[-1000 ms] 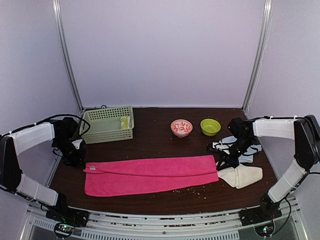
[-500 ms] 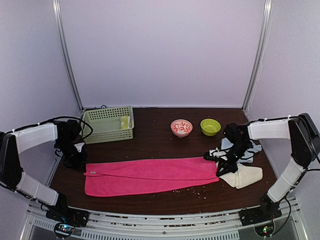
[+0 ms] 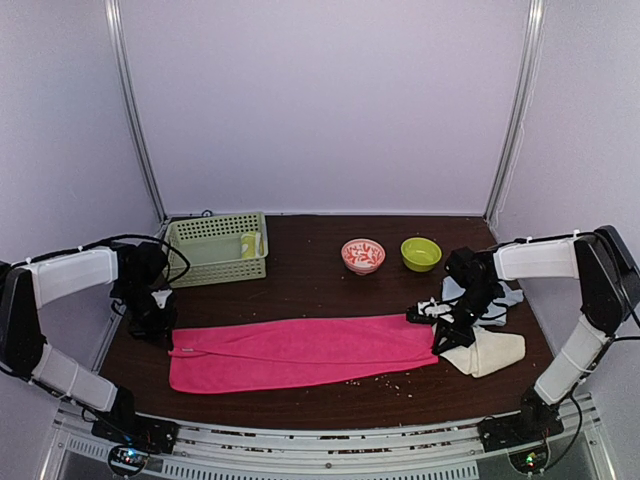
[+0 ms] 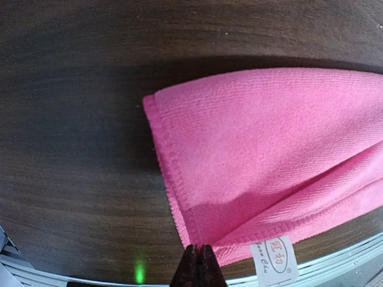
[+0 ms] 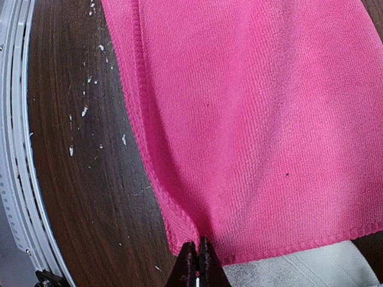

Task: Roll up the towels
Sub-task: Fold the towel at the center of the board.

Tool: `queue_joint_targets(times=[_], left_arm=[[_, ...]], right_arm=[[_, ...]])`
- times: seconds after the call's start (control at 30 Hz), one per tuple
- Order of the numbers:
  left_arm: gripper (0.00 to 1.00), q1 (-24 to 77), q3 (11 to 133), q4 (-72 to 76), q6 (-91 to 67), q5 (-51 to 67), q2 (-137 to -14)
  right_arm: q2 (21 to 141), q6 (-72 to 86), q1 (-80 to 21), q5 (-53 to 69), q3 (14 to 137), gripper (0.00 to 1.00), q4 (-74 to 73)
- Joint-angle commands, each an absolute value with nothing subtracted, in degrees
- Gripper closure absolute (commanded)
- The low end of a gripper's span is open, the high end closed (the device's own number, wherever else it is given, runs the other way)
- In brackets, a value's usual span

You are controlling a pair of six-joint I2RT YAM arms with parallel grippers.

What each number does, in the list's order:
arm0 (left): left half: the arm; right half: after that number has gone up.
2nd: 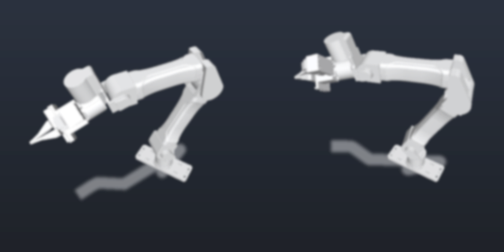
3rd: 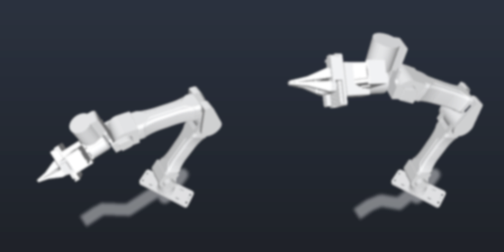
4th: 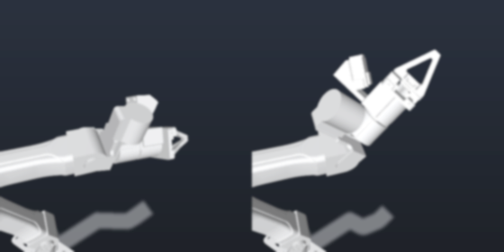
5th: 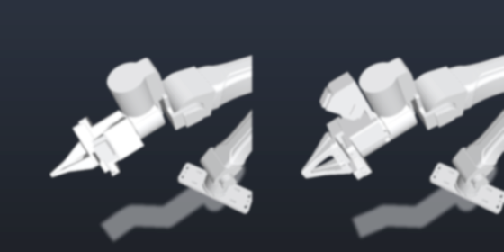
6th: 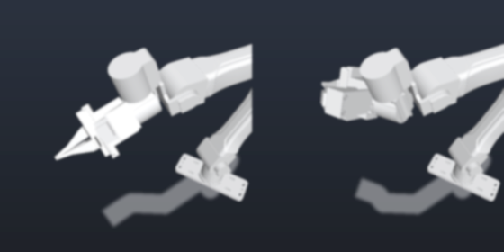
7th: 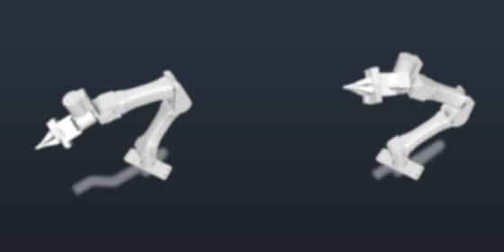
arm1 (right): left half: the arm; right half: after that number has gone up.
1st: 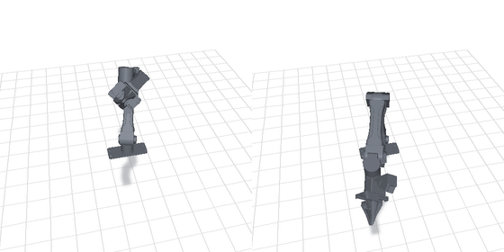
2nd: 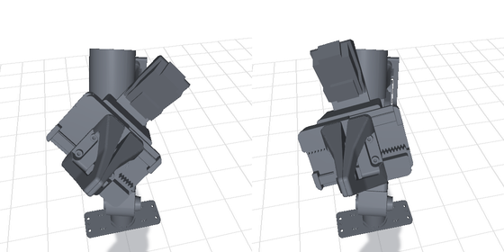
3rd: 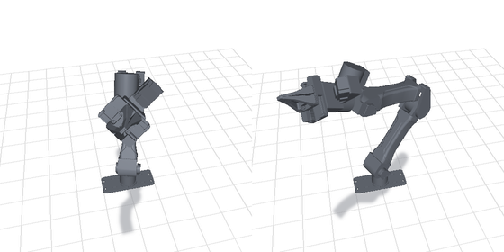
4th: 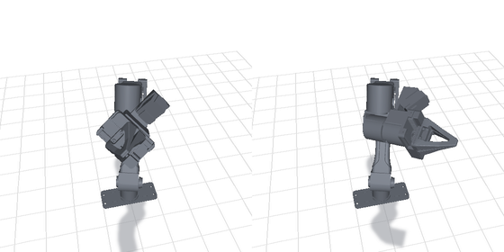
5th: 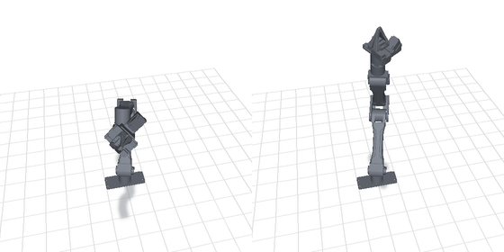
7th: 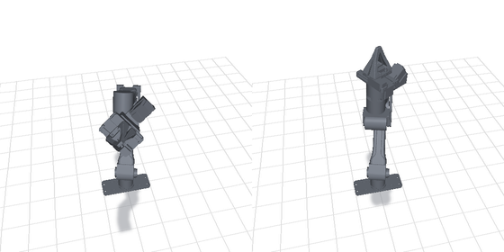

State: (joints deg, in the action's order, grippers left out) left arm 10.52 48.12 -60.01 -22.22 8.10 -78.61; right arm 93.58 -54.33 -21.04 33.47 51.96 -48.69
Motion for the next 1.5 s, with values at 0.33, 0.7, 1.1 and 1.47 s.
queue_joint_targets(times=[0.33,0.7,1.1,1.47], left_arm=[[1.0,10.8,48.4,-64.5,-24.3,6.2,-72.5],[1.0,15.3,46.8,-63.6,-24.8,4.5,-69.1],[1.0,17.3,45.0,-67.4,-29.1,-0.2,-71.3],[1.0,18.8,44.9,-67.7,-29.5,-1.2,-74.3]], right_arm=[[89.2,-55.8,-21.3,32.3,52.5,1.0,-53.3],[87.4,-57.4,-18.6,32.2,51.2,1.0,-54.5],[89.3,-57.8,-18.8,32.7,50.8,1.0,-53.1],[90.9,-58.3,-21.8,32.4,49.8,0.98,-51.9]])
